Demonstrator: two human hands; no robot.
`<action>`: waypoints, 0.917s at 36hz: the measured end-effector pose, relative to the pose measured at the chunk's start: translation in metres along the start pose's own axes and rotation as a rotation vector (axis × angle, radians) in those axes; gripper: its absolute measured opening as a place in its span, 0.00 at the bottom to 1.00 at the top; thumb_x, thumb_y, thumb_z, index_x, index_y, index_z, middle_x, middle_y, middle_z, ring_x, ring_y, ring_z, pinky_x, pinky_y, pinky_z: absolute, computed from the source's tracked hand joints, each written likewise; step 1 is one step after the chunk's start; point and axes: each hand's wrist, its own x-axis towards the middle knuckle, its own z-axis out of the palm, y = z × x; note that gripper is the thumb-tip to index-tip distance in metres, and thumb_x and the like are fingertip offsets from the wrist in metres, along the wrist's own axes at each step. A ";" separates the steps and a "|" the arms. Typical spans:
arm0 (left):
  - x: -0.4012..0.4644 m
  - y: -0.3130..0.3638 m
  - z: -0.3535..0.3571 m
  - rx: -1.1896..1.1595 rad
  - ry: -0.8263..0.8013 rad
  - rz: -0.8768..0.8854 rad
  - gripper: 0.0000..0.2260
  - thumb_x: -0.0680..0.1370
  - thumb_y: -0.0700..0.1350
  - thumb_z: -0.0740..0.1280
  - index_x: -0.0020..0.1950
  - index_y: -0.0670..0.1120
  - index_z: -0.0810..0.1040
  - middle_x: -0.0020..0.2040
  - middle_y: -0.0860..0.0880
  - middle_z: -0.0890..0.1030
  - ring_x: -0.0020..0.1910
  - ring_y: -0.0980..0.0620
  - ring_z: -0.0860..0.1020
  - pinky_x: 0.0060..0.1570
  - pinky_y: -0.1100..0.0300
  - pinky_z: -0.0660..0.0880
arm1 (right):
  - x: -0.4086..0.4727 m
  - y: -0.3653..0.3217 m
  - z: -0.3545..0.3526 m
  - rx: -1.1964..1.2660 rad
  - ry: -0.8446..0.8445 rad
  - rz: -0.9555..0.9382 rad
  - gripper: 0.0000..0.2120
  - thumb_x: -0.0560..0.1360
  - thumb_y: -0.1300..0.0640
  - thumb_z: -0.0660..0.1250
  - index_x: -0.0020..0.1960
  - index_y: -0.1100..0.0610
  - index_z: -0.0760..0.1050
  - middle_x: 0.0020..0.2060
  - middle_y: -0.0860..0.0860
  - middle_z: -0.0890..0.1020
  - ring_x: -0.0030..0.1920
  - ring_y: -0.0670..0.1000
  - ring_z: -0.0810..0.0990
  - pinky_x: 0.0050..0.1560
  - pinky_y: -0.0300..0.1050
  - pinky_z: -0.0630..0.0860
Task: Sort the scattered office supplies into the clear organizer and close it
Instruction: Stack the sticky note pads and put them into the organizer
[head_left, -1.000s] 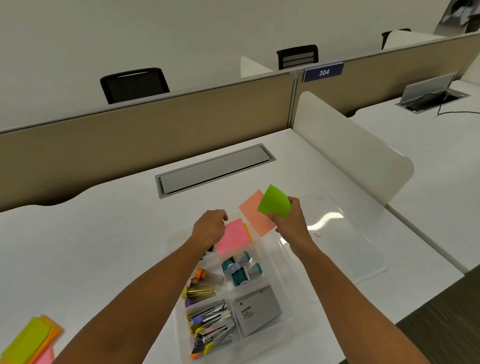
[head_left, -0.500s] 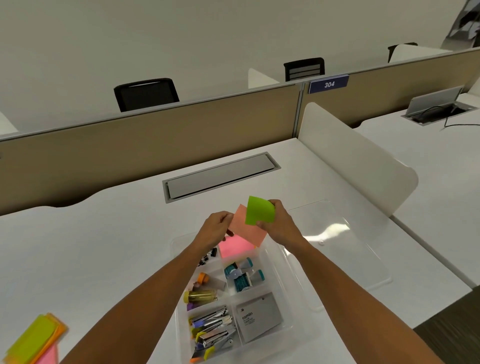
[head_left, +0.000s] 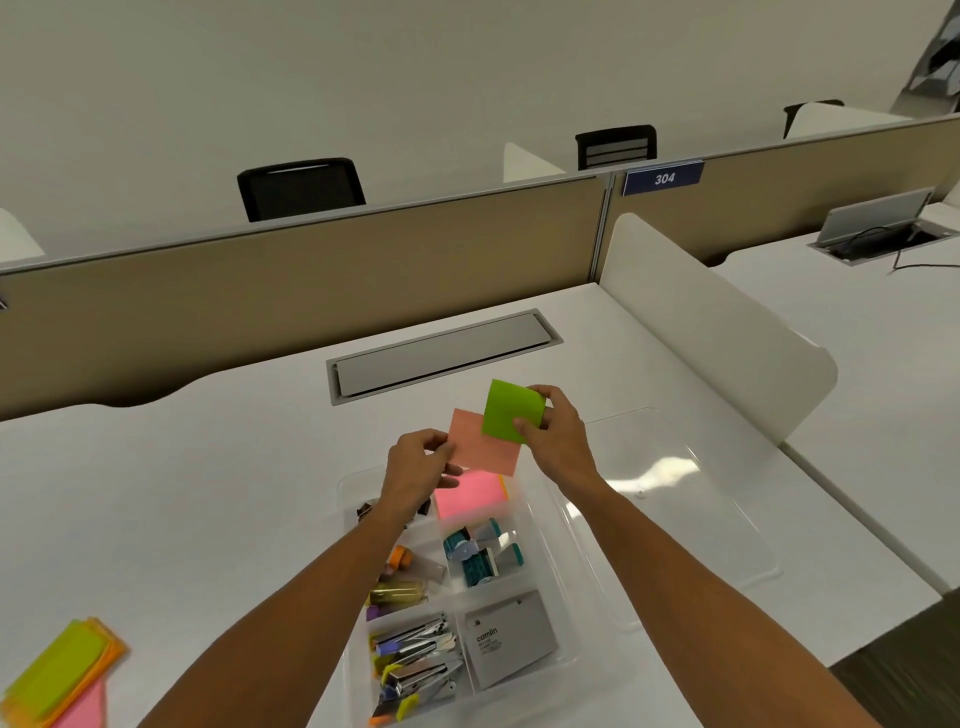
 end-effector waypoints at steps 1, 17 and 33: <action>-0.001 0.000 0.001 -0.022 0.015 -0.024 0.04 0.79 0.38 0.66 0.51 0.42 0.80 0.46 0.46 0.82 0.34 0.47 0.84 0.33 0.56 0.82 | 0.000 -0.001 -0.001 0.012 0.013 -0.005 0.18 0.77 0.59 0.71 0.60 0.45 0.69 0.53 0.52 0.81 0.51 0.53 0.81 0.50 0.50 0.81; -0.013 -0.021 0.012 0.120 0.166 -0.176 0.03 0.77 0.40 0.70 0.44 0.42 0.82 0.30 0.47 0.83 0.28 0.54 0.82 0.34 0.58 0.78 | 0.001 0.003 -0.011 0.075 0.063 0.025 0.19 0.77 0.59 0.71 0.62 0.45 0.69 0.54 0.52 0.79 0.53 0.53 0.80 0.52 0.50 0.82; -0.028 -0.027 0.007 0.457 0.089 -0.121 0.11 0.73 0.49 0.74 0.34 0.46 0.79 0.25 0.51 0.80 0.21 0.59 0.78 0.28 0.65 0.71 | -0.008 -0.001 0.002 -0.002 -0.079 0.066 0.24 0.79 0.62 0.67 0.69 0.46 0.64 0.61 0.53 0.75 0.59 0.55 0.77 0.57 0.56 0.81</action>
